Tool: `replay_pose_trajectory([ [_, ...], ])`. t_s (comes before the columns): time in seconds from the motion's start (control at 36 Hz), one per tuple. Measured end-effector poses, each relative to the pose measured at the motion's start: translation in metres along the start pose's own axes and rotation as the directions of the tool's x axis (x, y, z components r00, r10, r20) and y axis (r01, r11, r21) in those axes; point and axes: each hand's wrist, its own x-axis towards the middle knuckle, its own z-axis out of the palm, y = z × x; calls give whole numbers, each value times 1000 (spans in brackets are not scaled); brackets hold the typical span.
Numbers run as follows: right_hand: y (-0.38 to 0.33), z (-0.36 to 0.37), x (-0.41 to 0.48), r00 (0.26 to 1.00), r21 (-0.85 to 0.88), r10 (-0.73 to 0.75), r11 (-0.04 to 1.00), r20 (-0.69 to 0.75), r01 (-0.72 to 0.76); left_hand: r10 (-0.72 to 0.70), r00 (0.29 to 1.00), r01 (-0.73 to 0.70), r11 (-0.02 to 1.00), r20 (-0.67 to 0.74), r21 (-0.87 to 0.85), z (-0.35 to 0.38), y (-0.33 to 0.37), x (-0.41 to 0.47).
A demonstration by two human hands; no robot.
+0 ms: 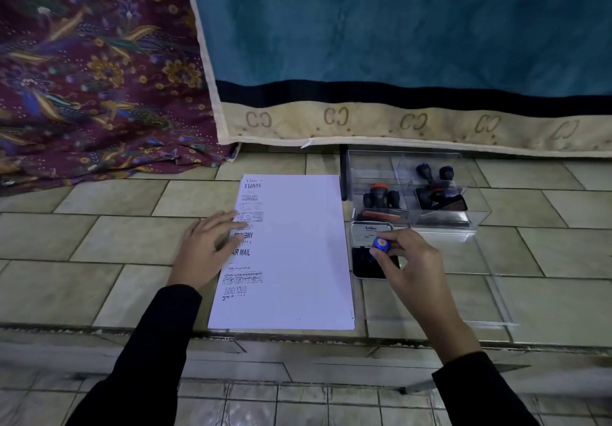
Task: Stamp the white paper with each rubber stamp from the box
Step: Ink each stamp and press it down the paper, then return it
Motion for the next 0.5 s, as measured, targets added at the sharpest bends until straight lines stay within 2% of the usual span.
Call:
replay_pose_trajectory([
  [0.22,-3,2,0,997,-30,-63,998,38,64,-3,1000,2,1000,19,20,1,-4,0],
  [0.5,-7,1,-1,999,-56,5,998,46,-2,-11,1000,11,1000,-2,16,1,1,-1],
])
